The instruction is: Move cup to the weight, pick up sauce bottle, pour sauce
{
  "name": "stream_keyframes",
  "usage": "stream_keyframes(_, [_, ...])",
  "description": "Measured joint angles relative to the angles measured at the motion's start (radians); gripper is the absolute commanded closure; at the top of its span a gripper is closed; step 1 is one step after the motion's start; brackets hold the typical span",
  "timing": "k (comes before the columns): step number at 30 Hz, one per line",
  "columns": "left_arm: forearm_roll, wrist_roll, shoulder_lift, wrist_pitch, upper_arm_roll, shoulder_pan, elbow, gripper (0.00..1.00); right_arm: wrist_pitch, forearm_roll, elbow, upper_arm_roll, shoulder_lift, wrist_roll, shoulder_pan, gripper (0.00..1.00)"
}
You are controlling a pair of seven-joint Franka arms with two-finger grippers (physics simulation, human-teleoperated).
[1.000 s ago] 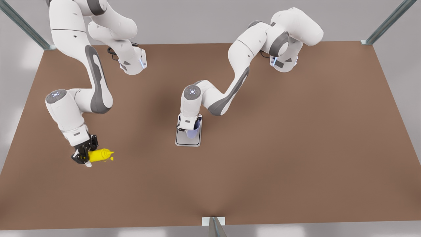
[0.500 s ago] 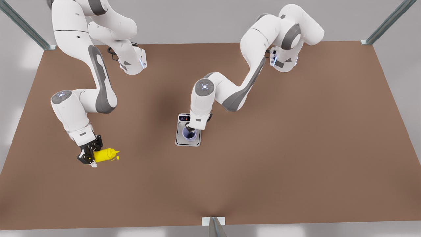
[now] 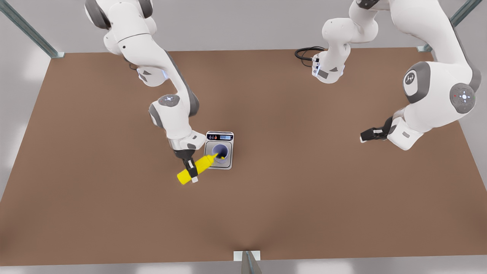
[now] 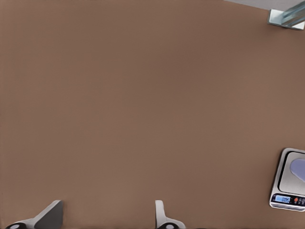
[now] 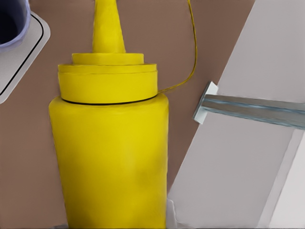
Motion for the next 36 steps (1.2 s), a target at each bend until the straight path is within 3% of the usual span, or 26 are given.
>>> stream_keyframes(3, [0.056, 0.013, 0.011, -0.001, -0.009, -0.012, 0.045, 0.0, -0.038, -0.089, 0.011, -0.034, 0.011, 0.147, 0.052, 0.44])
stream_keyframes(9, [0.099, 0.012, 0.027, 0.004, -0.011, -0.012, 0.103, 0.0, -0.054, -0.418, 0.0, -0.037, 0.015, 0.15, 0.052, 0.44])
stream_keyframes(20, [0.115, 0.011, 0.081, 0.01, -0.011, -0.013, 0.164, 0.0, -0.035, -0.477, 0.046, -0.082, 0.147, 0.222, 0.083, 0.44])
stream_keyframes(36, [0.136, -0.003, 0.081, 0.007, -0.012, -0.045, 0.17, 0.0, -0.071, -0.655, -0.023, -0.096, 0.095, 0.219, 0.127, 0.44])
